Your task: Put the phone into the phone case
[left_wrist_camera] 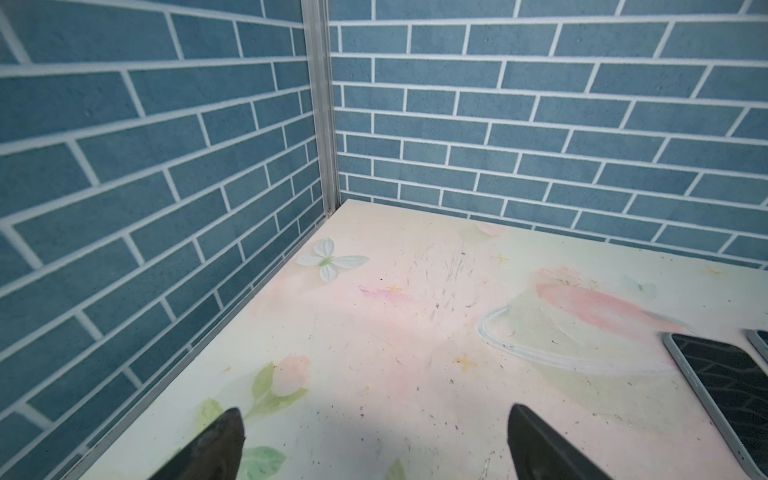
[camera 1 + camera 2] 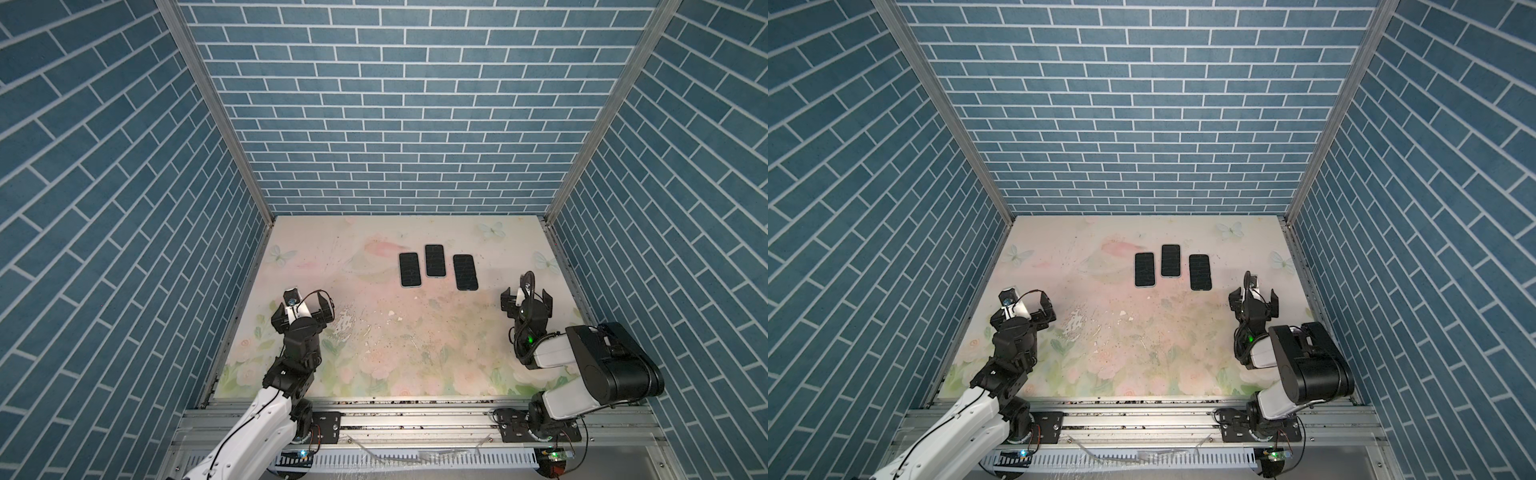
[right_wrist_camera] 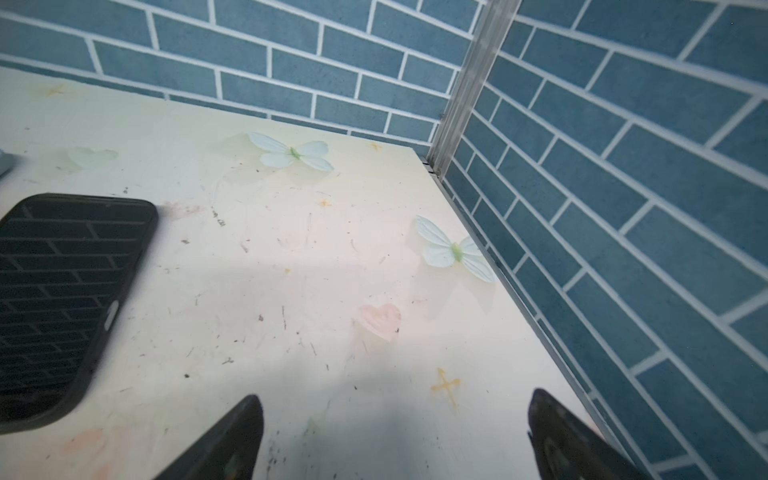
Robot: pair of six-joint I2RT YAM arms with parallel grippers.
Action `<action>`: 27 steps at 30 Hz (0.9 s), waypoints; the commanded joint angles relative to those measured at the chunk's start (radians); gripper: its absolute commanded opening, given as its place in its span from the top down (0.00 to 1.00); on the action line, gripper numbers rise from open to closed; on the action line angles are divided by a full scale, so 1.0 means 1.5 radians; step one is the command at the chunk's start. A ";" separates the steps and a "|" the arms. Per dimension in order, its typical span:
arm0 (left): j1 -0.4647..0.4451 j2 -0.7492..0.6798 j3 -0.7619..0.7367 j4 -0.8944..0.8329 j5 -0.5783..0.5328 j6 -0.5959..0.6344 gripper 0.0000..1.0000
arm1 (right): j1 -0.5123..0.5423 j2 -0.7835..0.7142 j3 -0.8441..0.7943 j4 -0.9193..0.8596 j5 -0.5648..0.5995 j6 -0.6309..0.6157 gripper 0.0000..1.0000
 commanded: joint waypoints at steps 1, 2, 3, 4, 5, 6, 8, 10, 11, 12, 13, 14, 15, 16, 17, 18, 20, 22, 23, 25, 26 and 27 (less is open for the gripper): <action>-0.003 -0.030 -0.063 0.149 -0.033 0.077 0.00 | 0.000 0.006 0.000 0.086 0.001 0.019 0.02; -0.003 -0.015 -0.092 0.234 -0.044 0.108 0.00 | 0.001 0.007 0.000 0.084 0.001 0.020 0.02; -0.003 0.011 -0.103 0.291 -0.055 0.130 0.00 | 0.000 0.006 0.001 0.083 0.001 0.019 0.02; -0.002 0.034 -0.101 0.313 -0.050 0.148 0.00 | 0.001 0.006 0.001 0.082 0.001 0.019 0.02; 0.000 0.089 -0.087 0.321 -0.030 0.168 0.00 | 0.000 0.006 0.001 0.082 0.001 0.019 0.02; -0.001 0.140 -0.075 0.334 -0.014 0.184 0.00 | -0.001 0.006 0.000 0.083 0.000 0.022 0.01; -0.001 0.256 -0.078 0.453 -0.003 0.220 0.00 | -0.011 0.007 -0.008 0.096 -0.004 0.036 0.01; 0.001 0.393 -0.092 0.634 0.003 0.268 0.00 | -0.021 0.012 -0.016 0.117 -0.013 0.046 0.02; 0.002 0.466 -0.086 0.706 0.006 0.287 0.00 | -0.022 0.011 -0.015 0.112 -0.016 0.048 0.02; 0.004 0.513 -0.058 0.692 0.003 0.297 0.00 | -0.025 0.007 -0.013 0.100 -0.021 0.051 0.02; 0.004 0.546 -0.041 0.691 0.004 0.296 0.00 | -0.030 0.004 -0.010 0.091 -0.028 0.055 0.02; 0.004 0.574 -0.034 0.708 0.028 0.297 0.01 | -0.035 0.001 -0.009 0.083 -0.036 0.059 0.01; 0.007 0.586 -0.020 0.694 0.045 0.300 0.01 | -0.039 0.001 -0.007 0.077 -0.044 0.062 0.02; 0.009 0.600 -0.012 0.698 0.047 0.304 0.00 | -0.042 0.000 -0.006 0.073 -0.049 0.063 0.02; 0.015 0.619 -0.006 0.702 0.047 0.298 0.00 | -0.045 0.001 -0.005 0.069 -0.059 0.066 0.02; 0.030 0.640 0.001 0.703 0.066 0.289 0.00 | -0.052 0.005 -0.006 0.071 -0.076 0.069 0.01; 0.053 0.646 0.014 0.686 0.094 0.276 0.00 | -0.058 0.031 -0.004 0.089 -0.098 0.069 0.01; 0.078 0.629 0.014 0.655 0.112 0.241 0.01 | -0.059 0.050 -0.006 0.120 -0.102 0.062 0.02; 0.101 0.635 0.007 0.663 0.138 0.216 0.00 | -0.058 0.035 -0.001 0.083 -0.102 0.069 0.02; 0.141 0.675 0.000 0.710 0.190 0.186 0.00 | -0.058 0.047 -0.001 0.106 -0.103 0.062 0.02; 0.145 0.660 0.011 0.664 0.191 0.180 0.00 | -0.058 0.043 0.000 0.098 -0.102 0.064 0.01; 0.151 0.643 0.027 0.609 0.201 0.174 0.00 | -0.059 0.035 0.002 0.078 -0.103 0.067 0.02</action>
